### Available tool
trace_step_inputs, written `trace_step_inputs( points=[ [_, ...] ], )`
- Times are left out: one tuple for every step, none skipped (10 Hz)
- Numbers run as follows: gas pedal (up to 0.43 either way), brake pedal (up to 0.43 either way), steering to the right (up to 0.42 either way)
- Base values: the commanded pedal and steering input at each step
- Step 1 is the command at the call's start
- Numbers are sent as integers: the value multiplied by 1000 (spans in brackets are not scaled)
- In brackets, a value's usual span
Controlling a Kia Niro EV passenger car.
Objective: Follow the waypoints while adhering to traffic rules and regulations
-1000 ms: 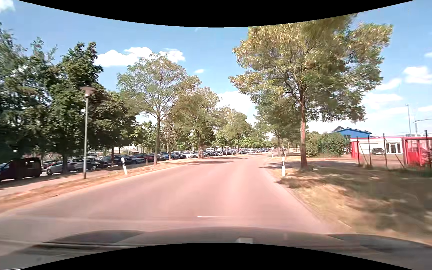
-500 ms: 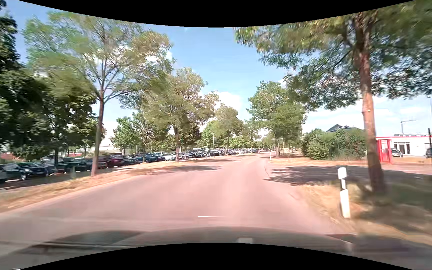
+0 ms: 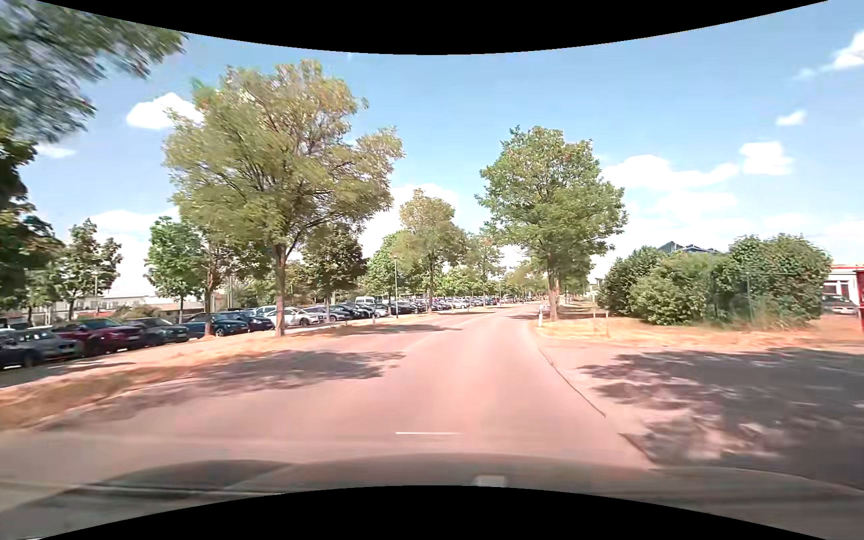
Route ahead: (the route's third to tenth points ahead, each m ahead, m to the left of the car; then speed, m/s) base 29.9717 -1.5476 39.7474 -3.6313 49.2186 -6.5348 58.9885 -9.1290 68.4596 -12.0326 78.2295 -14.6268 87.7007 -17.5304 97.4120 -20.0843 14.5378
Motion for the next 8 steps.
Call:
trace_step_inputs(
  points=[
    [150,0,35],
    [150,0,35],
    [150,0,35],
    [150,0,35],
    [150,0,35],
    [150,0,35],
    [150,0,35],
    [150,0,34]
  ],
)
